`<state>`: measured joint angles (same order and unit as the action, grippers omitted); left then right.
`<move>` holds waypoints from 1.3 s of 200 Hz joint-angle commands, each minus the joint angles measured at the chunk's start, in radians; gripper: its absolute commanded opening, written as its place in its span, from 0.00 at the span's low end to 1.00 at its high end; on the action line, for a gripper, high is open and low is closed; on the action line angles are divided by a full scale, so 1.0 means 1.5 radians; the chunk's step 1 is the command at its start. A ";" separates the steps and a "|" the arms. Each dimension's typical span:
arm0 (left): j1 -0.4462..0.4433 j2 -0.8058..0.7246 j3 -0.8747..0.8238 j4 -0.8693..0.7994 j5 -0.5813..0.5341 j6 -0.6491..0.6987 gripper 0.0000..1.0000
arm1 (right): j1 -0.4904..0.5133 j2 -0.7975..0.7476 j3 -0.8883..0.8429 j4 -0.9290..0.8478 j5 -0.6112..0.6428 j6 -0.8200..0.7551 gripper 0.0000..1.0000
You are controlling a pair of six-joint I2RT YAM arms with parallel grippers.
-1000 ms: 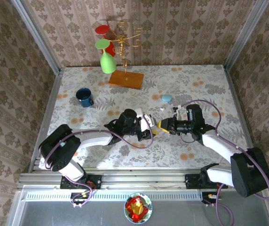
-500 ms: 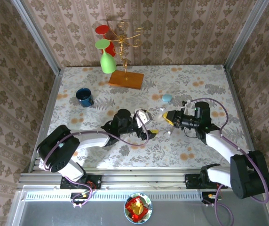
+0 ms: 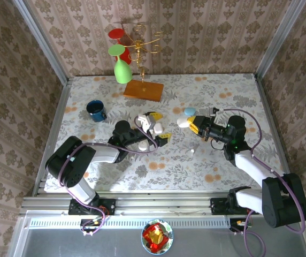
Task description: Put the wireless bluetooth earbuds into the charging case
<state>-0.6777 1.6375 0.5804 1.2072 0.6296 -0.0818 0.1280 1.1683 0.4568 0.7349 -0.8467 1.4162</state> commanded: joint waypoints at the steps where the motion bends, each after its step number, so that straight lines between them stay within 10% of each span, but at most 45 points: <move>1: 0.009 0.012 0.039 0.057 0.063 -0.020 0.96 | 0.004 -0.016 0.019 0.103 -0.013 0.072 0.12; 122: 0.000 0.030 0.156 0.060 0.159 -0.032 0.68 | 0.061 0.042 0.100 0.245 0.004 0.189 0.10; 260: -0.017 0.030 0.177 0.060 0.145 -0.020 0.59 | 0.075 0.048 0.096 0.163 -0.021 0.162 0.10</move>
<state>-0.7006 1.6825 0.8124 1.2655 0.8593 -0.1234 0.2352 1.2457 0.5770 0.9993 -0.8474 1.6943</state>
